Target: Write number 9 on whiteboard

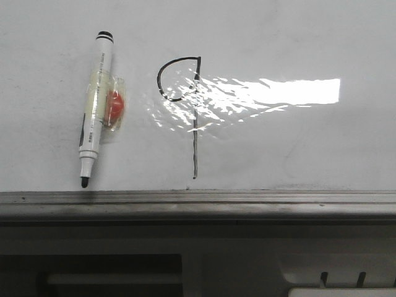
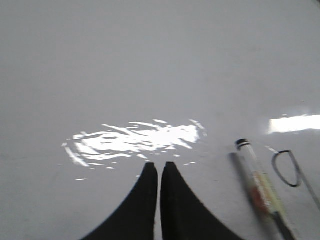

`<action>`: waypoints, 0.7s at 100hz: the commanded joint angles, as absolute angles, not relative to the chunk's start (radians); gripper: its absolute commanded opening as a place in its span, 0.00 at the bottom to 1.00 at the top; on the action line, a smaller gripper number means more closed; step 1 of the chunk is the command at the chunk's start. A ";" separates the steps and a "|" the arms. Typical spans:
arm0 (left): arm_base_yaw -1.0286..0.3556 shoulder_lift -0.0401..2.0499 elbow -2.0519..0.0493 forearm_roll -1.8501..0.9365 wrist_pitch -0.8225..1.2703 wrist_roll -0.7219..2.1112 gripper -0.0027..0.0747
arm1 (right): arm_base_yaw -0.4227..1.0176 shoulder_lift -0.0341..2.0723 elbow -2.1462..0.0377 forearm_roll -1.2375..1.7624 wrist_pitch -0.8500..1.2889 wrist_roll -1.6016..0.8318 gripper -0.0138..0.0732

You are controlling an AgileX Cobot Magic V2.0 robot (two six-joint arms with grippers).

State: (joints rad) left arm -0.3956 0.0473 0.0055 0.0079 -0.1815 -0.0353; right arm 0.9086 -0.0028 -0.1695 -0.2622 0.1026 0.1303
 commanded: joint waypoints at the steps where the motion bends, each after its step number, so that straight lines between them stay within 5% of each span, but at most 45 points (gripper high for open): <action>1: -0.274 0.021 0.046 0.049 -0.193 -0.070 0.01 | 0.906 0.007 -0.196 -0.280 0.026 0.123 0.08; 24: -0.076 -0.032 0.046 -0.017 0.000 -0.070 0.01 | 0.906 0.007 -0.196 -0.280 0.026 0.123 0.08; 47: -0.063 -0.032 0.046 -0.016 0.281 0.013 0.01 | 0.906 0.007 -0.196 -0.280 0.026 0.123 0.08; 70: -0.063 -0.032 0.046 -0.014 0.279 0.013 0.01 | 0.906 0.007 -0.196 -0.280 0.026 0.123 0.08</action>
State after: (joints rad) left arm -0.0635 -0.0049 0.0055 -0.0054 0.3310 0.0125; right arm 0.9086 -0.0028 -0.1695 -0.2622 0.1026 0.1303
